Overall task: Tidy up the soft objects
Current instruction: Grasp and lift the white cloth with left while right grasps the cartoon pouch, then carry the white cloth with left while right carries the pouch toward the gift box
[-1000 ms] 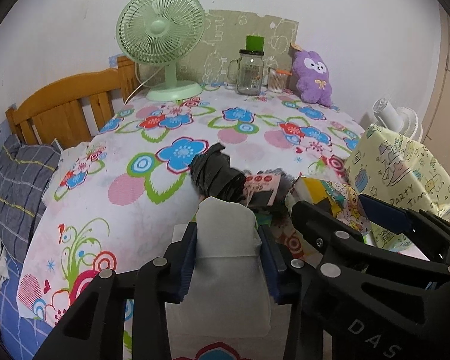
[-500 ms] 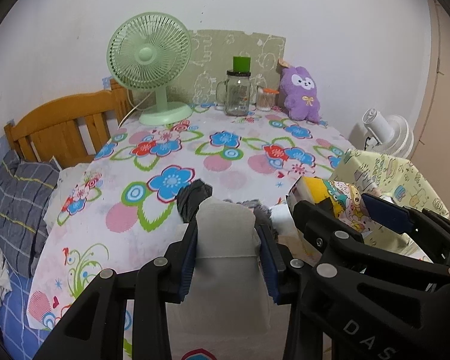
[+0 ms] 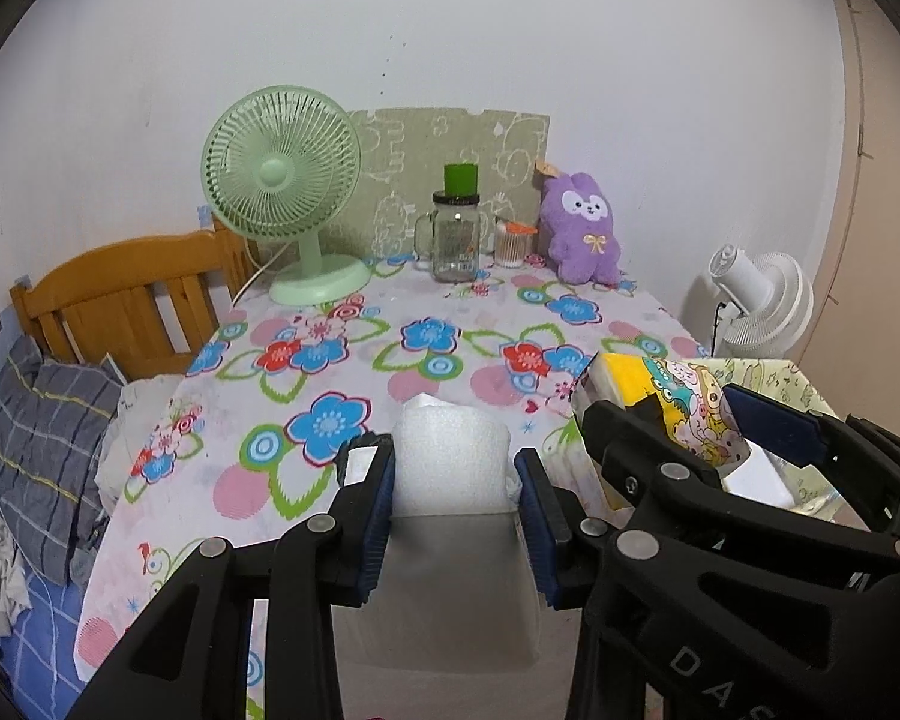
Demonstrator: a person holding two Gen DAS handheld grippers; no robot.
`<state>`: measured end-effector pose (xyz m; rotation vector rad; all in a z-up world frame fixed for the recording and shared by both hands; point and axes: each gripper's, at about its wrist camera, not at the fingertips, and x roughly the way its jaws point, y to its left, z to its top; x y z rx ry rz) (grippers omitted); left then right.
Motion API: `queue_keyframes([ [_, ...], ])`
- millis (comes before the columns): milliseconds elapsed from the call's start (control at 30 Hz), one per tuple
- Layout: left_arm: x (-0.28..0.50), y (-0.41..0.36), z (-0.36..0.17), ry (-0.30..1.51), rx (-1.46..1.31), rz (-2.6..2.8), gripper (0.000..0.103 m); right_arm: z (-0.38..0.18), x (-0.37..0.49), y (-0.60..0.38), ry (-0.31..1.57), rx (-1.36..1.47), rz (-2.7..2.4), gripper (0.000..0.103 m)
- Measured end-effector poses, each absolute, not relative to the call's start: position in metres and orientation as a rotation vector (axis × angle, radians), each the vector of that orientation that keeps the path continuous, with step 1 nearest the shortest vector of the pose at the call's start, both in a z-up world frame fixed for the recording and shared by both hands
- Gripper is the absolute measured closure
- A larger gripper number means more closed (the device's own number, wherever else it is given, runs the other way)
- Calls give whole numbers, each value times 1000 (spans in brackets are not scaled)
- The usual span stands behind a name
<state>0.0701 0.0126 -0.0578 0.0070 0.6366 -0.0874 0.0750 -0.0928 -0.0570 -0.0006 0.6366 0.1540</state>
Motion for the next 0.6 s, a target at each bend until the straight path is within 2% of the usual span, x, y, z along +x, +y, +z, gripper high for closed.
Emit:
queue_keyframes([
  [600,77,-35,-39,599,39,-111,63,-35,77,-139,594,14,135,33],
])
